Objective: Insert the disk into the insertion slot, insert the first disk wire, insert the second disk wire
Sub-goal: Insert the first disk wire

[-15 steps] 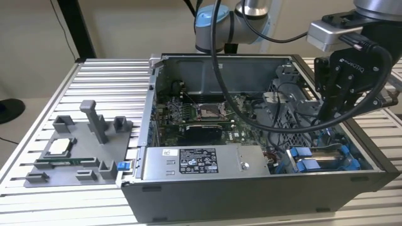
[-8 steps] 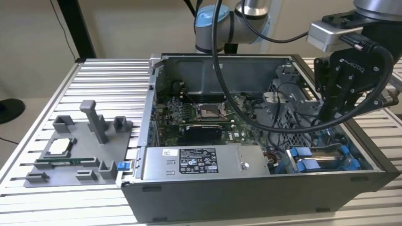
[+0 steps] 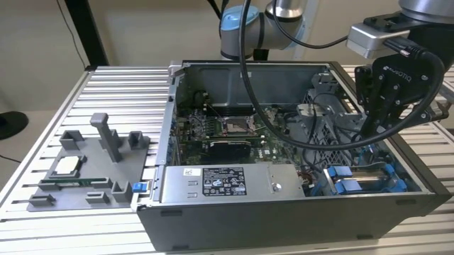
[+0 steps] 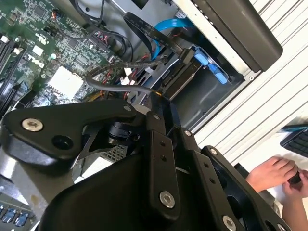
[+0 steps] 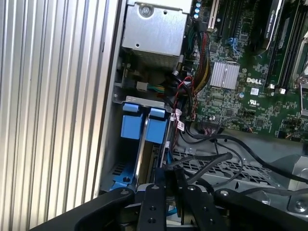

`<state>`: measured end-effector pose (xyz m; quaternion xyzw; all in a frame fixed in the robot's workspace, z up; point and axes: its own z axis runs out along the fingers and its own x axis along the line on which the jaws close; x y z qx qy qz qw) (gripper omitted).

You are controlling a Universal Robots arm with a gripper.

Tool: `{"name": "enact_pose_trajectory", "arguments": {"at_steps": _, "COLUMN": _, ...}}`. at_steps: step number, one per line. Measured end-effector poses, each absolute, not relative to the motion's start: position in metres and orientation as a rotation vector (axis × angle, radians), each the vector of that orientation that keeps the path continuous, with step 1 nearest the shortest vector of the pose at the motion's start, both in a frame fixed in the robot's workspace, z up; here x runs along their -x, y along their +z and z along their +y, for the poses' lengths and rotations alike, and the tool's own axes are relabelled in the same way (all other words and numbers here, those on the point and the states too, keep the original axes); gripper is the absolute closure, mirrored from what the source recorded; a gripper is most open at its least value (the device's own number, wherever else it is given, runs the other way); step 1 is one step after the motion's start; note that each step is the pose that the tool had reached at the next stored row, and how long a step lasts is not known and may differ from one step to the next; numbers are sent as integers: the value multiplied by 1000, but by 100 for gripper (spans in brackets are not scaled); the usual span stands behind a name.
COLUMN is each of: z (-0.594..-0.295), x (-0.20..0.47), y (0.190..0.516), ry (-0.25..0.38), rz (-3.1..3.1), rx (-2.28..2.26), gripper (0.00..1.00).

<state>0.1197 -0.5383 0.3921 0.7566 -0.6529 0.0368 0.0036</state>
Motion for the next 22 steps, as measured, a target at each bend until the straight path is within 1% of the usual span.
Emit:
{"name": "enact_pose_trajectory", "arguments": {"at_steps": 8, "z": -541, "x": -120, "y": 392, "ry": 114, "rz": -2047, "rx": -2371, "gripper": 100}}
{"name": "enact_pose_trajectory", "arguments": {"at_steps": 13, "z": -545, "x": -121, "y": 392, "ry": 100, "rz": -2057, "rx": -2376, "gripper": 100}}
{"name": "enact_pose_trajectory", "arguments": {"at_steps": 16, "z": -548, "x": -122, "y": 391, "ry": 86, "rz": -2066, "rx": -2383, "gripper": 100}}
{"name": "enact_pose_trajectory", "arguments": {"at_steps": 22, "z": -552, "x": -122, "y": 391, "ry": 33, "rz": -2094, "rx": -2411, "gripper": 100}}
